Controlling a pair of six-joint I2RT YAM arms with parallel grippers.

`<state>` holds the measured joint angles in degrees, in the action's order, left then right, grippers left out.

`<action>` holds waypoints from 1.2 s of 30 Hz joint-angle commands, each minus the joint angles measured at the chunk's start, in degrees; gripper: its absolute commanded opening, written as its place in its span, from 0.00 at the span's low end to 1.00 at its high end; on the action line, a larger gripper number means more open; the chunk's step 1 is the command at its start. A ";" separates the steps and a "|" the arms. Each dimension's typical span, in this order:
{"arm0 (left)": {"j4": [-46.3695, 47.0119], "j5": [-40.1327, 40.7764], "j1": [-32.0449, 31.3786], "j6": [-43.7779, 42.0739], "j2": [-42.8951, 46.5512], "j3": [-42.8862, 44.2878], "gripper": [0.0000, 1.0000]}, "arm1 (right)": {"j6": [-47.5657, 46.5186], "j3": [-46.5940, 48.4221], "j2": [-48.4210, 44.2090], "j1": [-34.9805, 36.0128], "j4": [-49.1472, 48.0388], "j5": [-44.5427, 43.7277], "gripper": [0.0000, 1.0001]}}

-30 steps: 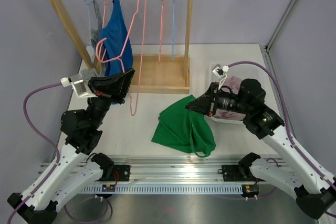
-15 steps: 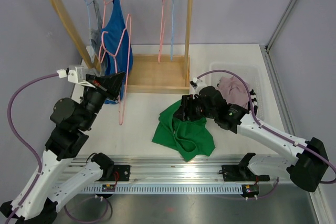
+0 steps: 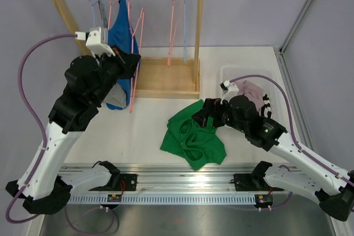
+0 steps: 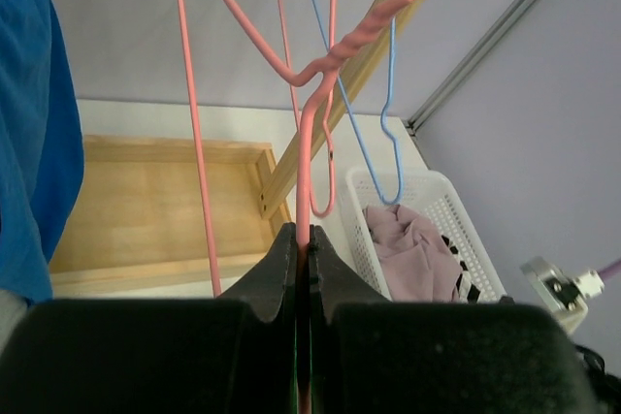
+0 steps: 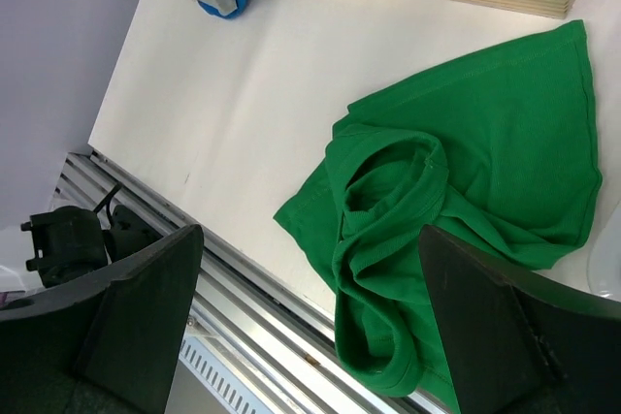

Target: Remove the tank top from the hanger

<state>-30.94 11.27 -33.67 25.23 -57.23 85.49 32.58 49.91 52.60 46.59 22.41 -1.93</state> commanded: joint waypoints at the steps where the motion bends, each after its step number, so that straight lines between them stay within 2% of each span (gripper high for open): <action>1: -0.96 -1.06 0.62 -1.50 -6.29 8.97 0.00 | -0.76 -0.34 -1.88 0.52 1.67 -2.20 1.00; 5: -0.70 -7.65 5.00 0.43 -13.85 17.41 0.00 | -0.23 -1.13 -3.73 0.52 2.55 -1.93 1.00; 9: -1.14 -10.91 8.44 1.57 -21.33 26.80 0.00 | 0.47 -1.66 -6.88 0.52 3.86 -0.36 0.99; 11: 0.95 -15.98 10.28 1.66 -24.85 28.67 0.00 | 0.64 -2.53 -8.21 0.52 4.13 0.61 1.00; 22: 4.75 -24.53 13.02 5.53 -42.42 43.86 0.00 | 2.84 -5.87 -13.57 0.43 5.45 5.71 1.00; 25: 4.57 -24.89 12.93 6.32 -45.16 44.41 0.00 | 2.84 -6.93 -13.75 0.52 5.45 6.24 1.00; 29: 7.54 -26.72 12.93 7.89 -44.37 40.20 0.00 | 1.70 -8.34 -12.44 0.52 4.66 7.38 0.99; 34: 9.58 -28.05 12.49 8.43 -42.35 35.10 0.00 | 0.30 -9.48 -4.80 0.52 2.46 6.42 0.99; 36: 9.14 -27.88 12.49 7.82 -41.47 34.57 0.09 | -0.06 -9.83 -1.47 0.87 0.71 5.54 1.00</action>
<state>-24.27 -13.93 -21.02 32.77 -102.69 120.77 33.93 41.04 47.59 46.63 26.83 4.12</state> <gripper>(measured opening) 0.061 0.993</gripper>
